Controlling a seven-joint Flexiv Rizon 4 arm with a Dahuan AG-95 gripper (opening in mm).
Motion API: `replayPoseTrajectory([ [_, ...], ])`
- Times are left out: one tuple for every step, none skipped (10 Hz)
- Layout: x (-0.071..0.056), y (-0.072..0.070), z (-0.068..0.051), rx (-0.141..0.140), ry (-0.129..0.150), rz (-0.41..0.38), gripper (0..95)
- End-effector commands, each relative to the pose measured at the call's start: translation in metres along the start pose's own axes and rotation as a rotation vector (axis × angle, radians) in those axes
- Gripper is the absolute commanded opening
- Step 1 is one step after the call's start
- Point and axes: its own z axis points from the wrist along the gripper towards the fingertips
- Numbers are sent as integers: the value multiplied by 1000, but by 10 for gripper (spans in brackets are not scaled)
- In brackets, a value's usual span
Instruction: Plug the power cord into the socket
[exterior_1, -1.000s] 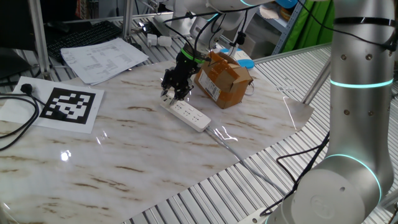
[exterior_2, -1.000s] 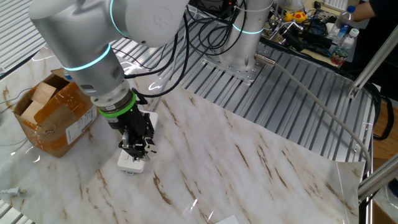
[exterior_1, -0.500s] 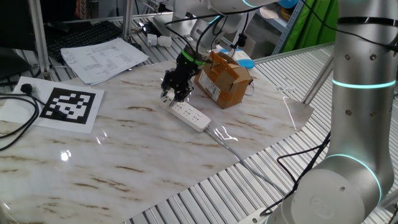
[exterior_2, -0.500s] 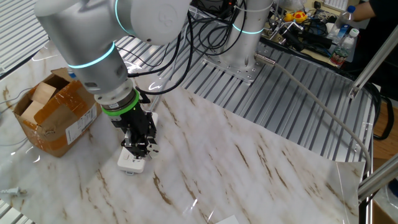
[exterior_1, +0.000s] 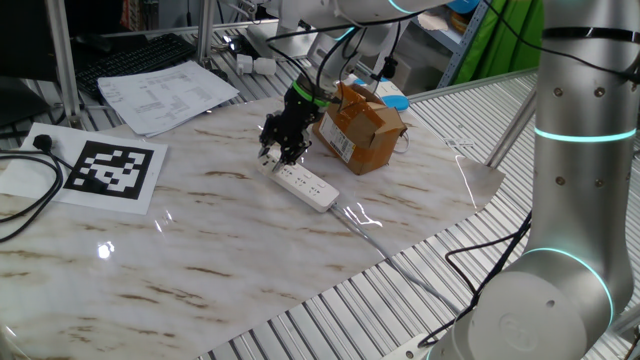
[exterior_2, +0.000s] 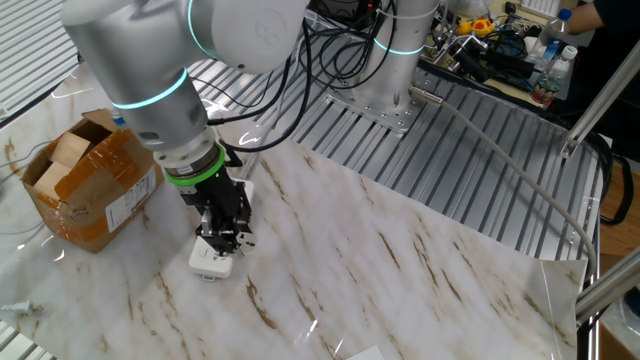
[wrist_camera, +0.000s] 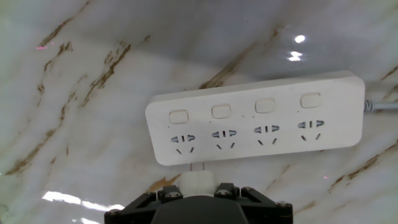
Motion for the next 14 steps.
replayPoseTrajectory([
  [-1,1,0,-2,-2,-6,0],
  [-1,1,1,-1,-7,-12,0],
  [-2,1,1,0,-14,-20,0],
  [-2,1,1,3,-26,-30,0],
  [-3,1,1,2,-28,-35,0],
  [-4,1,2,-2,-30,-43,0],
  [-5,2,2,-5,-36,-49,0],
  [-6,2,2,-2,-46,-56,0],
  [-6,2,2,1,-57,-61,0],
  [-7,2,2,0,-56,-62,0],
  [-7,2,2,1,-54,-64,0],
  [-7,2,2,3,-55,-68,0],
  [-8,2,2,3,-56,-72,0],
  [-8,2,2,3,-56,-76,0],
])
